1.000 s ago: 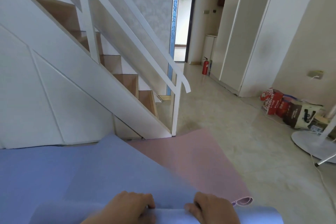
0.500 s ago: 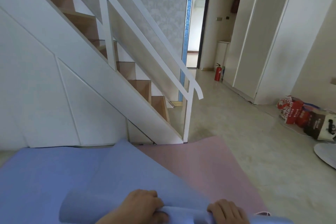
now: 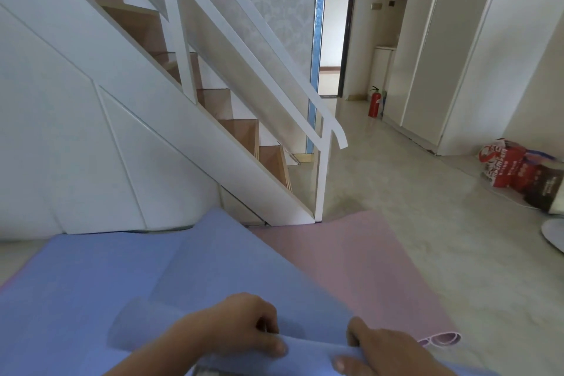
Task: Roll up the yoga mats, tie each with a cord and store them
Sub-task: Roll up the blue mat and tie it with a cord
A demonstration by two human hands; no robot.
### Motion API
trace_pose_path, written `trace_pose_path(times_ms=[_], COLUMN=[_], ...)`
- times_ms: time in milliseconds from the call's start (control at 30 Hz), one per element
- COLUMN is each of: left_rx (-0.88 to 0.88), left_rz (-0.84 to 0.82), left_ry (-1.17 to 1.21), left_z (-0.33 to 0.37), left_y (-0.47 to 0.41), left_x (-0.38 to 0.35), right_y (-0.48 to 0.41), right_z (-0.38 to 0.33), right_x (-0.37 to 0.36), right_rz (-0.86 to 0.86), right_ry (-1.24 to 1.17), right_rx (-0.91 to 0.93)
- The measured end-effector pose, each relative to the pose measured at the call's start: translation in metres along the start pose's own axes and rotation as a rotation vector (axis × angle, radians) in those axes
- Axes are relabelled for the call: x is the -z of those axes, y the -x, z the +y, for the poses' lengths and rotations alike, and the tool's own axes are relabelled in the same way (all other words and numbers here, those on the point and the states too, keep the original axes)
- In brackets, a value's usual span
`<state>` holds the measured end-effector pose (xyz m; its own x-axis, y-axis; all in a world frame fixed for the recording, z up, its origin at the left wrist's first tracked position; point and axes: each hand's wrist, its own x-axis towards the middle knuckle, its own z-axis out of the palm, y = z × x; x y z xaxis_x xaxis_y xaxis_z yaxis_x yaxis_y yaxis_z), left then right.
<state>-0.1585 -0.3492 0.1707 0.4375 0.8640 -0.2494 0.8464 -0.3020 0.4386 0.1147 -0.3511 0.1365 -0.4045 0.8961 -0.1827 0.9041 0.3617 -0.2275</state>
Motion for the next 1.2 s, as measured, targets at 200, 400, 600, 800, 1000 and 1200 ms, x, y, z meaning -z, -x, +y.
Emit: trace_pose_path(times_ms=[200,400,600,800,1000,1200], left_rx=[-0.279,-0.188,-0.033,-0.24,-0.226,0.027], left_rz=[0.299,0.204,0.098,0.273,0.335,0.081], left_ry=[-0.482,-0.36,-0.196,-0.486,-0.37,-0.217], left_z=[-0.017,-0.006,0.001,-0.004,0.0,0.01], left_y=[0.018,0.013,0.008,0.026,0.034,0.02], left_x=[-0.032,-0.019,-0.008,-0.032,-0.031,-0.012], right_y=[0.011,0.015,0.006,0.007,0.011,0.013], right_z=[0.005,0.0,0.008,0.011,0.007,-0.014], right_x=[-0.021,-0.054,-0.053,-0.016,0.006,-0.012], right_rz=[0.51,0.799,0.751,0.309,0.107,0.42], right_ry=[0.12,0.19,0.17,-0.078,-0.209,0.232], right_rx=[0.202,0.138,0.166,0.162,0.159,0.149])
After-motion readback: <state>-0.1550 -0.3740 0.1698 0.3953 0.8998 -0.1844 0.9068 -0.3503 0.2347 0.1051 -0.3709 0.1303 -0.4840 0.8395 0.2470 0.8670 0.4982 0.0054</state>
